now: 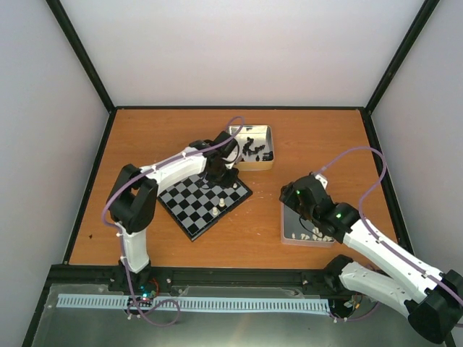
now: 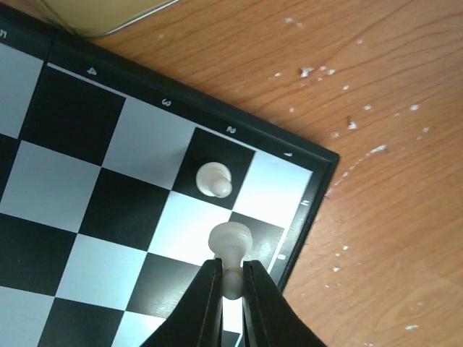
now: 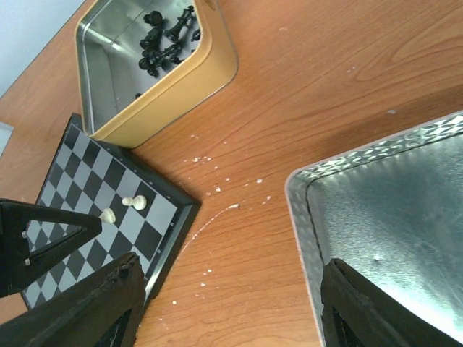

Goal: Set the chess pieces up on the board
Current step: Place the chess piece on the chessboard.

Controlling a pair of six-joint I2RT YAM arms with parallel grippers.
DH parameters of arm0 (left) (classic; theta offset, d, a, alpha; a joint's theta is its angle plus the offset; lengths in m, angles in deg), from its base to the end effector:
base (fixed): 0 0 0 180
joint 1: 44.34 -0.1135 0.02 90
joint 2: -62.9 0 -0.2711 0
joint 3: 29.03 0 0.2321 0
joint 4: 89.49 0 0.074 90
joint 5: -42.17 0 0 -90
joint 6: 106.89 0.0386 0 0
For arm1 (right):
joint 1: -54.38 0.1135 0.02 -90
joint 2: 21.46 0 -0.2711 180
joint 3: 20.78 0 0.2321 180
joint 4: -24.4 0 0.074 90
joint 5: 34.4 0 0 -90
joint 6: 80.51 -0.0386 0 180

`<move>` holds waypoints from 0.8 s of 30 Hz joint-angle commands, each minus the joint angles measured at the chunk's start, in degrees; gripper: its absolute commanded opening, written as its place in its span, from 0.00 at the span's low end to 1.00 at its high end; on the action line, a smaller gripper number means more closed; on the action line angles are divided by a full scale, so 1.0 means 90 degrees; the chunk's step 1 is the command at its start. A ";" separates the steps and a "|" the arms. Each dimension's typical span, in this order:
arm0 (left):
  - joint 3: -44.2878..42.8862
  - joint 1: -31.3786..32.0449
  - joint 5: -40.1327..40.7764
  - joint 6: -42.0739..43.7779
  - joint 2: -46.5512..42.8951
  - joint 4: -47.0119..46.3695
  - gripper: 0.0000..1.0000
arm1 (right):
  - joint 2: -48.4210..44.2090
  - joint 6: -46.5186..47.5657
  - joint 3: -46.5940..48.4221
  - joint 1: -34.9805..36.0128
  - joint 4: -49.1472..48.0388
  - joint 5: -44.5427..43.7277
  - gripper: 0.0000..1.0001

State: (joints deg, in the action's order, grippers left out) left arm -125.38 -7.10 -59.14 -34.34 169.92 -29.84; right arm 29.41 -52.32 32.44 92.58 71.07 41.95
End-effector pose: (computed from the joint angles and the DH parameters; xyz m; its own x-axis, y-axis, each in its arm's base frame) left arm 0.2861 -0.2270 0.2244 -0.9088 0.3215 -0.2659 0.3915 0.8775 -0.2772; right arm 0.1318 0.0922 0.2554 -0.6721 0.5610 -0.4833 0.2627 0.7909 0.5527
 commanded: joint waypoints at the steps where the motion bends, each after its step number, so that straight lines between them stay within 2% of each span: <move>1: -0.0442 -0.0045 0.0455 -0.0059 0.0274 0.0748 0.02 | -0.0213 0.0066 -0.0164 -0.0044 0.0273 -0.0431 0.67; 15: -0.0783 -0.0045 0.0564 -0.0015 0.0846 0.0814 0.03 | -0.0233 0.0199 -0.0234 -0.0054 0.0268 -0.0509 0.67; 24: -0.0751 -0.0047 0.0455 0.0042 0.0842 0.0820 0.05 | -0.0365 0.0076 -0.0245 -0.0054 0.0289 -0.0558 0.67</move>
State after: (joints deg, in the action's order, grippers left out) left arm -130.54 -7.17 -54.64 -34.27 177.77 -23.43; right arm 27.46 -51.00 30.65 92.36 73.28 39.50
